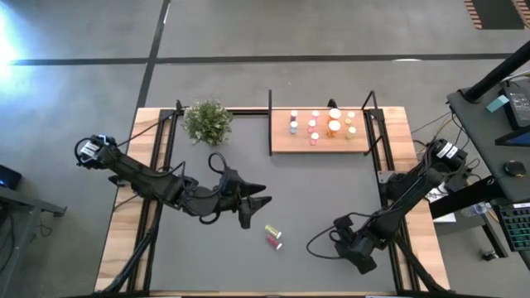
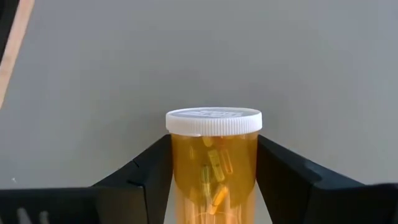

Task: Pick and place medicine bottles onto shelf by color
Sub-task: Put the orange pill bottle on the shelf aligned with the other orange pill bottles

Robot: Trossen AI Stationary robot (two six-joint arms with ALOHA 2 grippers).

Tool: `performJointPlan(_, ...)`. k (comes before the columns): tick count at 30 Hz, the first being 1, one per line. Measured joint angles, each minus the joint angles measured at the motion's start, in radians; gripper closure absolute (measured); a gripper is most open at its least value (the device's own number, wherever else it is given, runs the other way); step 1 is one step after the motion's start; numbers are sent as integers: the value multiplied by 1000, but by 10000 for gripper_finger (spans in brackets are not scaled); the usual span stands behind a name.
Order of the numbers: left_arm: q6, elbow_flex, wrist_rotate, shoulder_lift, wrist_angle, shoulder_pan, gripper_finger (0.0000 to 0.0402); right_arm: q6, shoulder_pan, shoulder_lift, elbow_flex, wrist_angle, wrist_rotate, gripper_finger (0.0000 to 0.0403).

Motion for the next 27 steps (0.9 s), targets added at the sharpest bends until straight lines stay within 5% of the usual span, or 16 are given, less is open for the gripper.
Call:
performJointPlan(15,0,-34,3,0,1,0,191,71,-56,-210,-3,-9,47,238)
performJointPlan(22,90,-83,4,0,23,15,191,69,-214,-436,37,24,325,237)
performJointPlan(27,257,-99,-9,0,109,50,191,-47,-325,-534,65,295,517,237)
